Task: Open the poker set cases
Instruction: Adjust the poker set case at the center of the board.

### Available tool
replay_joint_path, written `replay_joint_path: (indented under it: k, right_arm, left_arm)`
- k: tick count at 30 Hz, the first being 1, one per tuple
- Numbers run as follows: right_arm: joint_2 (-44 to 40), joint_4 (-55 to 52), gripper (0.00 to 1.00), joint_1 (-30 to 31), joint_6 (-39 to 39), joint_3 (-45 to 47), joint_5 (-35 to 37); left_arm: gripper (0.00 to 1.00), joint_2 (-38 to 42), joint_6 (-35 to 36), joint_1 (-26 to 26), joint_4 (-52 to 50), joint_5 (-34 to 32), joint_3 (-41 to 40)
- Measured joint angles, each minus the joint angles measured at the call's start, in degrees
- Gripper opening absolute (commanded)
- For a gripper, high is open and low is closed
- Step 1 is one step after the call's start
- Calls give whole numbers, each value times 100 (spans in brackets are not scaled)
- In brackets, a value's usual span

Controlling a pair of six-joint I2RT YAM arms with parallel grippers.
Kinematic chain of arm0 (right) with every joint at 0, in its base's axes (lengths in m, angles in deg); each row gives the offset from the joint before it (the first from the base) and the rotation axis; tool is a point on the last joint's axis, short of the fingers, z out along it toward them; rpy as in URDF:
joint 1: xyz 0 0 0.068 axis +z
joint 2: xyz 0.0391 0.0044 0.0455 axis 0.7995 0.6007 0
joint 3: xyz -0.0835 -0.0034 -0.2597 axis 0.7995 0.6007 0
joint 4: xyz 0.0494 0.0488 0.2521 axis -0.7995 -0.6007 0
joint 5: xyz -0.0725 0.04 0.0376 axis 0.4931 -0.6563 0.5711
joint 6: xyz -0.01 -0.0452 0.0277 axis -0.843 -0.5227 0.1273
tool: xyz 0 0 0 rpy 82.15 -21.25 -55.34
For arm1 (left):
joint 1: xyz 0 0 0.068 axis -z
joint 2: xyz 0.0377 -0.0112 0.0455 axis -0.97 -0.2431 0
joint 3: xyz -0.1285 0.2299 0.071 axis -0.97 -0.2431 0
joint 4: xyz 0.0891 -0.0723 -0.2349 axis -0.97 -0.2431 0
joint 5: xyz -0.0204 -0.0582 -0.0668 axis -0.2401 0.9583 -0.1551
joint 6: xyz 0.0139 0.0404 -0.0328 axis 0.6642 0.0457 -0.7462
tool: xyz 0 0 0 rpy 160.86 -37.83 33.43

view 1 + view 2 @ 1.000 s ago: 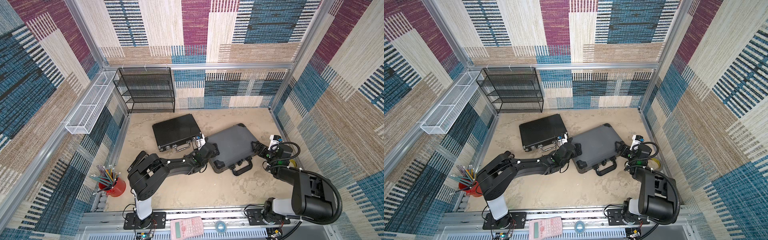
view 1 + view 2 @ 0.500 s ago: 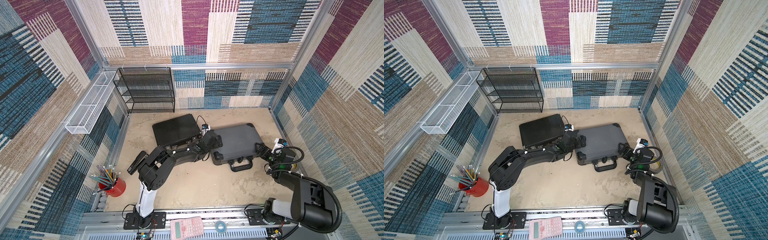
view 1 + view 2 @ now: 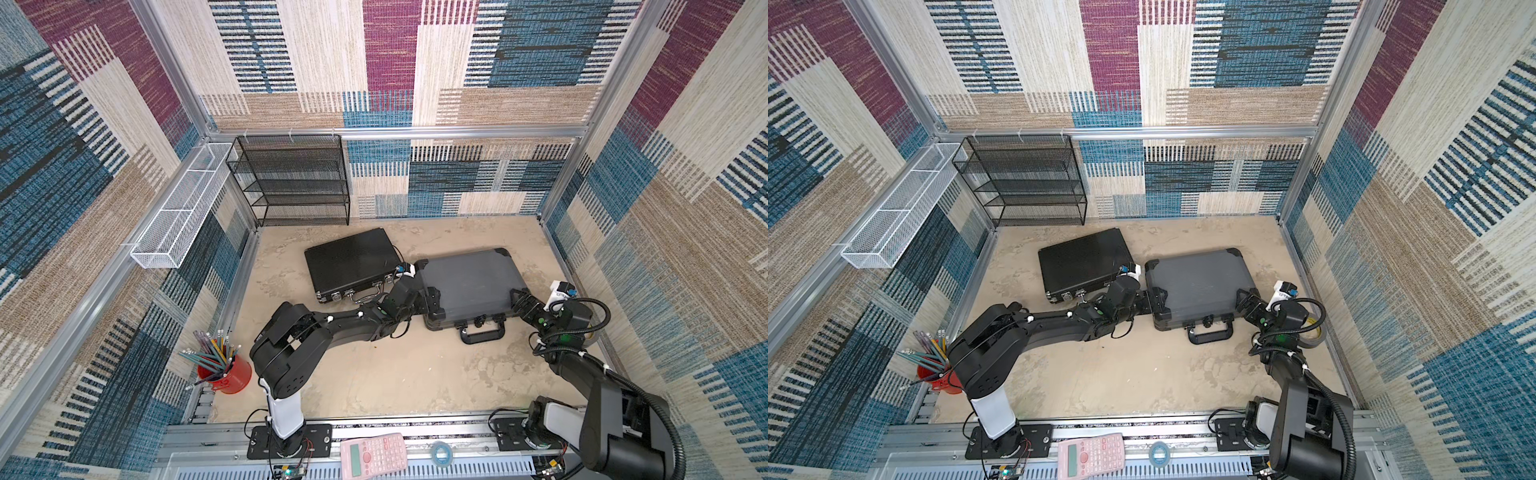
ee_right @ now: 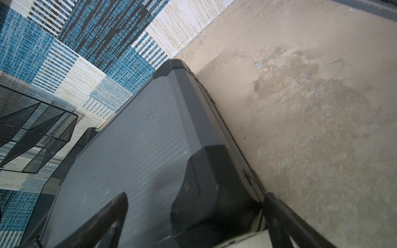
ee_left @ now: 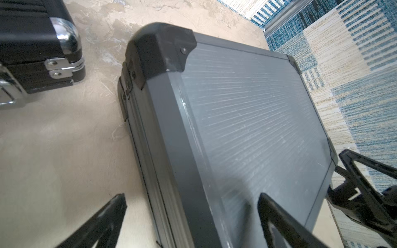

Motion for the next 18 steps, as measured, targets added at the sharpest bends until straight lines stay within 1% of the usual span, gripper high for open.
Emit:
replay_joint_path:
  k: [4, 8, 11, 18]
  right_arm:
    - [33, 15, 99, -2, -46, -2, -26]
    - [192, 92, 100, -24, -87, -22, -120]
    - [232, 118, 98, -31, -103, -22, -129]
    - [13, 186, 96, -55, -35, 188, -168]
  left_arm:
    - [97, -291, -13, 4, 42, 245, 275]
    - [96, -654, -98, -87, -50, 304, 752]
    - [95, -879, -87, -136, -68, 280, 1040]
    - [93, -1333, -68, -310, -170, 387, 1683]
